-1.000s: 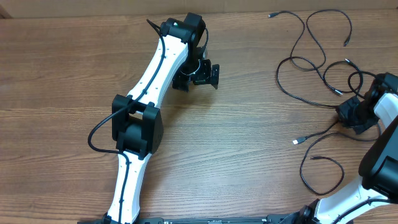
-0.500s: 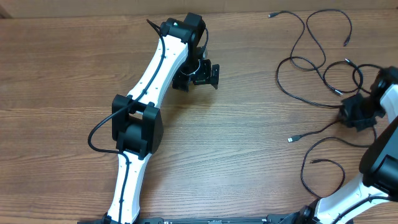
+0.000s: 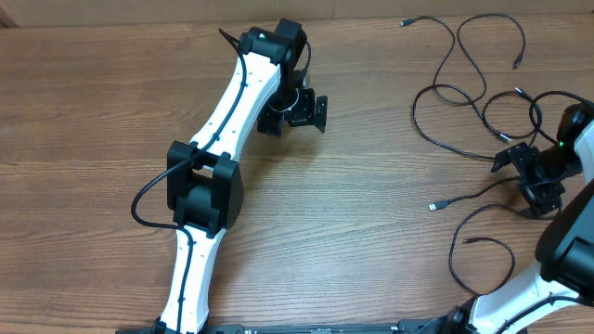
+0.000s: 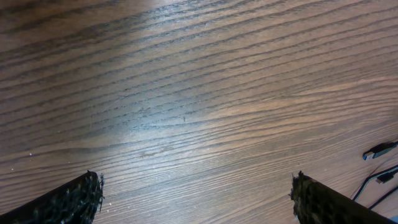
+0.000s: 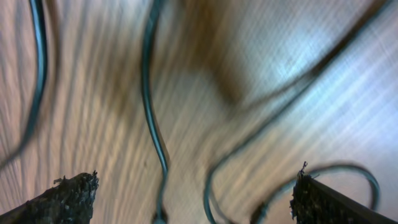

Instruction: Untangle cables

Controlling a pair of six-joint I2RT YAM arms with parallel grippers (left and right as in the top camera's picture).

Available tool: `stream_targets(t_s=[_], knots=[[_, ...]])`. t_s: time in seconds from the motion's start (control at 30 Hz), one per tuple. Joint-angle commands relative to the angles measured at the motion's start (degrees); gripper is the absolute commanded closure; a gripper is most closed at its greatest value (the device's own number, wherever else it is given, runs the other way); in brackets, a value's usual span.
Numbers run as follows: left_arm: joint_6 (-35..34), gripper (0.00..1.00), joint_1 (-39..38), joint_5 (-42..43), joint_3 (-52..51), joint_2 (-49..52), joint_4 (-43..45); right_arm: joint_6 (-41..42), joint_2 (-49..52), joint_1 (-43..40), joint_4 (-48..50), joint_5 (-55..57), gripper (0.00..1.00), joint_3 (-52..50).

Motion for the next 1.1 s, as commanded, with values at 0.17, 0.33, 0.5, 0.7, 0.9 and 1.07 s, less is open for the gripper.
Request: stream_targets(t_s=[0.17,0.33,0.5,0.7,0.9,1.07], knots=[[-0.2,0.00,-0.1,-0.2,1.3,-0.4,1.1,-0.7,-13.1,4.0,-3.3,-0.9,0.00,-3.1],[-0.1,0.01,-0.1,-0.2,1.3,-0.4,1.6,4.2,-18.1,11.6,-0.7,-0.9,0.00,-14.2],[-0.1,0.00,-0.1,-0.2,1.3,-0.4,1.8,7.6,-18.4,16.2,5.2,-1.3,0.00,-24.9],[-0.1,0.00,-0.1,-0.2,1.3,-0.4,1.7,9.8,-18.4,17.6,12.2,-1.3,0.00,-33.5],[-0.1,0.00,-0.1,-0.2,1.3,-0.4,1.7,9.7,-18.4,17.6,16.4,-1.2,0.00,-37.7],[-0.1,0.01,-0.1,-0.2,1.3,-0.4,1.8,9.8,-18.3,17.6,18.6,-2.7,0.07,-38.8]])
